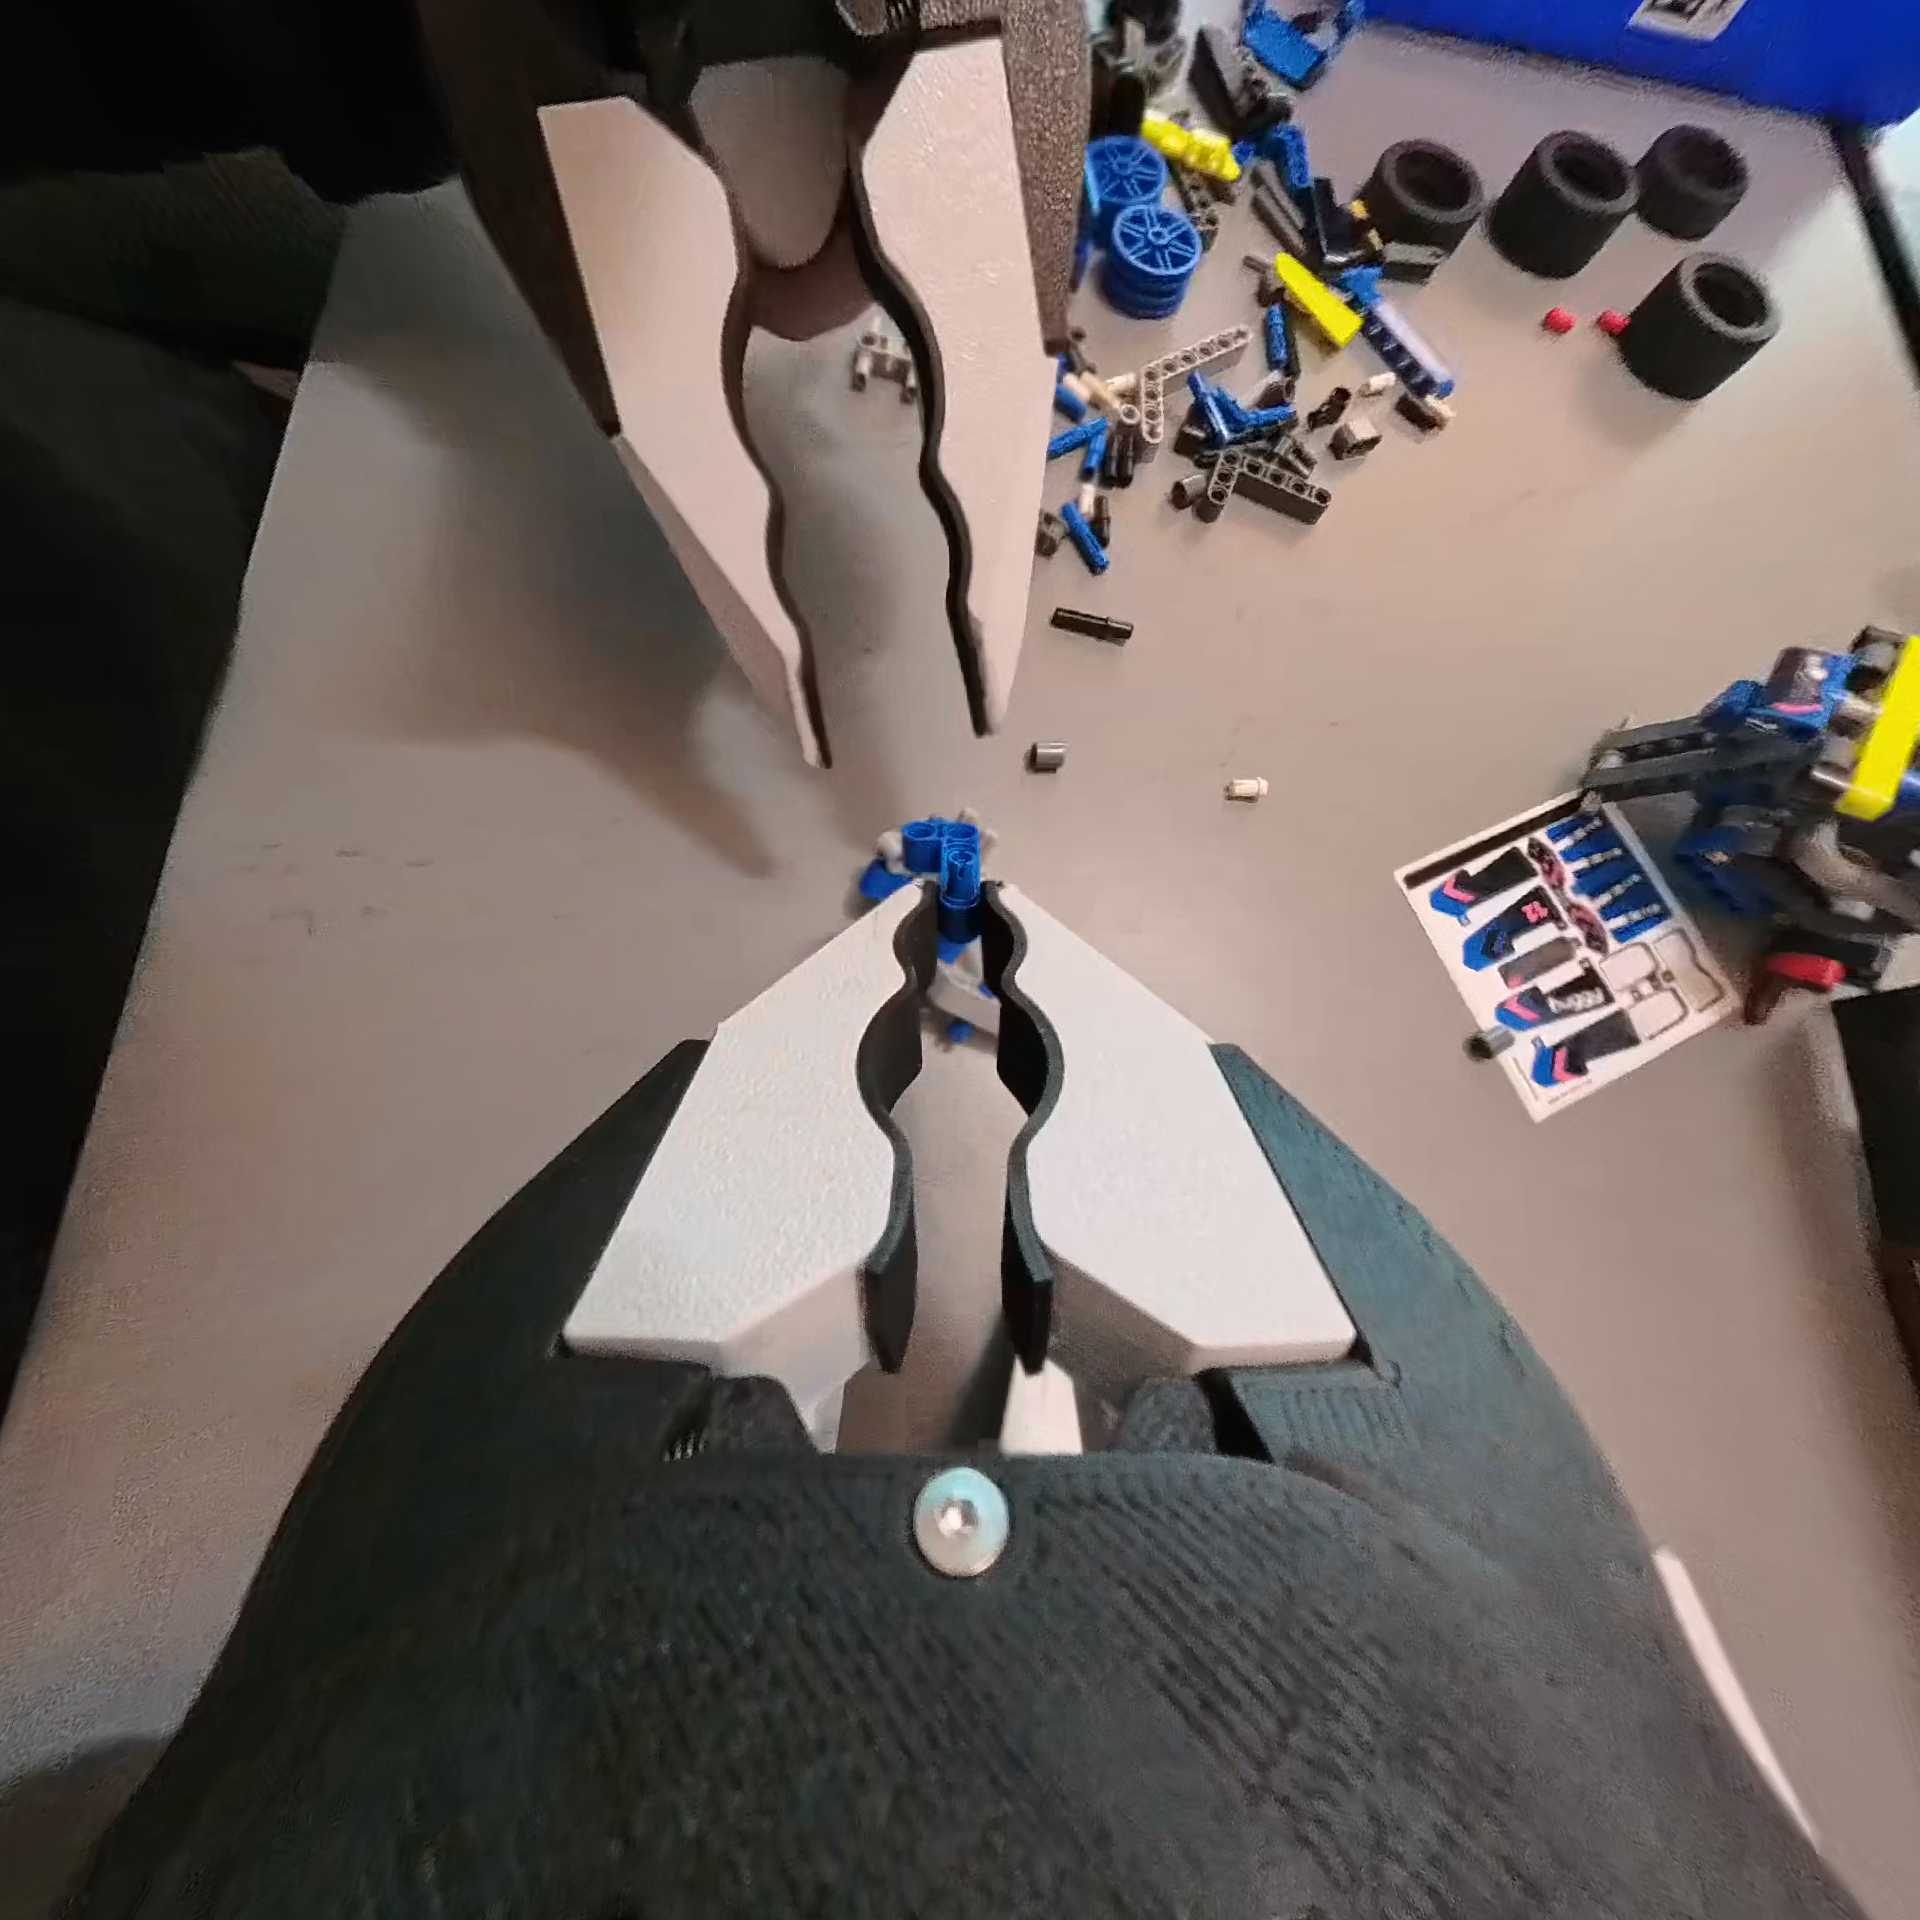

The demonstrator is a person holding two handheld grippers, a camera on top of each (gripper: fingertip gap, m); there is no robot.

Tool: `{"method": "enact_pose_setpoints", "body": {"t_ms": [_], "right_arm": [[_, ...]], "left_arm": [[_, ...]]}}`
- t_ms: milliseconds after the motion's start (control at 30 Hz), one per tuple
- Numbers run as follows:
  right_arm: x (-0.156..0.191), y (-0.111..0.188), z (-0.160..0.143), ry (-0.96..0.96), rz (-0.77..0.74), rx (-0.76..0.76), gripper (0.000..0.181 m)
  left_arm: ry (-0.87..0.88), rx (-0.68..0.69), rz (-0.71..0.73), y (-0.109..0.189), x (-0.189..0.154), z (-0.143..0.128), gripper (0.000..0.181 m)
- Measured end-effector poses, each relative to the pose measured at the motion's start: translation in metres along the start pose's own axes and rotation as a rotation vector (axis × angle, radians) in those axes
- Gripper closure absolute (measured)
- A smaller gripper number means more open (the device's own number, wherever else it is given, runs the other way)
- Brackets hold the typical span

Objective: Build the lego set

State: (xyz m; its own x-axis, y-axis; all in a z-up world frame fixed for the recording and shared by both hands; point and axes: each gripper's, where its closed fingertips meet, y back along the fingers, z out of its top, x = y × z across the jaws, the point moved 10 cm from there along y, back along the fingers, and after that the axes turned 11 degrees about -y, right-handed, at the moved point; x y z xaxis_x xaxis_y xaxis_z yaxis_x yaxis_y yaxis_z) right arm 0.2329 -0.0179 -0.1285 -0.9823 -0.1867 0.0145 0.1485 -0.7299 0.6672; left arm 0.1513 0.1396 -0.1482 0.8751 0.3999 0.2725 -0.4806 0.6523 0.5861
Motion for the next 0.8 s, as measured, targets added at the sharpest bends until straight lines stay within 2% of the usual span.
{"method": "enact_pose_setpoints", "body": {"t_ms": [233, 400, 633, 800], "right_arm": [[-0.032, -0.027, 0.022, -0.134, 0.231, 0.161, 0.176], [-0.045, -0.043, 0.023, -0.24, 0.29, 0.288, 0.176], [-0.047, -0.053, 0.022, -0.294, 0.389, 0.341, 0.176], [-0.048, -0.055, 0.02, -0.301, 0.452, 0.345, 0.176]], "left_arm": [[0.034, -0.004, 0.02, -0.003, 0.01, -0.007, 0.147], [-0.006, 0.015, 0.061, -0.008, 0.004, -0.013, 0.143], [0.016, -0.005, 0.068, -0.011, 0.001, -0.018, 0.146], [0.08, -0.04, -0.009, -0.013, 0.006, -0.019, 0.15]]}}
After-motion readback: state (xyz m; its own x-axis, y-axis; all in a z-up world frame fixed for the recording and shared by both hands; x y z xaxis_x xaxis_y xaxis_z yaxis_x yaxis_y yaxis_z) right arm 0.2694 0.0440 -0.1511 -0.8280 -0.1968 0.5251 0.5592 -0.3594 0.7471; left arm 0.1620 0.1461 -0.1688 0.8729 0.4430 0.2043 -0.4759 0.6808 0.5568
